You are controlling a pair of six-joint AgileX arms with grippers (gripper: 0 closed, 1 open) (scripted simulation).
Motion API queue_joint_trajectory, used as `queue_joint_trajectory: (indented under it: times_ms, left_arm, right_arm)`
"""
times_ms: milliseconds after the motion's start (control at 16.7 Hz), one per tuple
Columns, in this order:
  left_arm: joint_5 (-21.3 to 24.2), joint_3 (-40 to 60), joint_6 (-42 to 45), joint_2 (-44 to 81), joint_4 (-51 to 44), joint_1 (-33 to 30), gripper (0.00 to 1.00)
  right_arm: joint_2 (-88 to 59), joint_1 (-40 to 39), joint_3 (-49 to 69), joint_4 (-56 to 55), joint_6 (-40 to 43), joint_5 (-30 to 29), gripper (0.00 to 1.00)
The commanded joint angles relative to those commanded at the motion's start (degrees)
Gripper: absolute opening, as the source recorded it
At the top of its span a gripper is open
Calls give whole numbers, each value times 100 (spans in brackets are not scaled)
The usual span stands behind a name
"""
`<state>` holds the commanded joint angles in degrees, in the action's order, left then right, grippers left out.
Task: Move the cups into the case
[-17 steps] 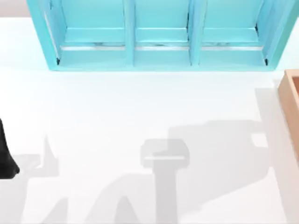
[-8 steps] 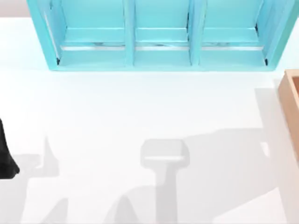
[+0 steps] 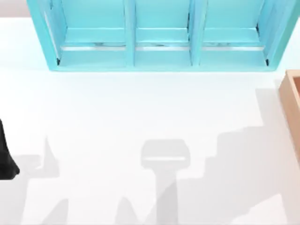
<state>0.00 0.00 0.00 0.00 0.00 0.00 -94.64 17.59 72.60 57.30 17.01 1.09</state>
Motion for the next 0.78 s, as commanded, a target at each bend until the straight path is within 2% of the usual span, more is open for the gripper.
queue_joint_trajectory:
  times_ms: [300,780]
  left_arm:
    - [0,0,0,0,0,0,100]
    - [0,0,0,0,0,0,100]
  right_arm:
    - [-16,0,-124,-140,-1,1,0]
    - [-16,0,-124,-140,-1,1,60]
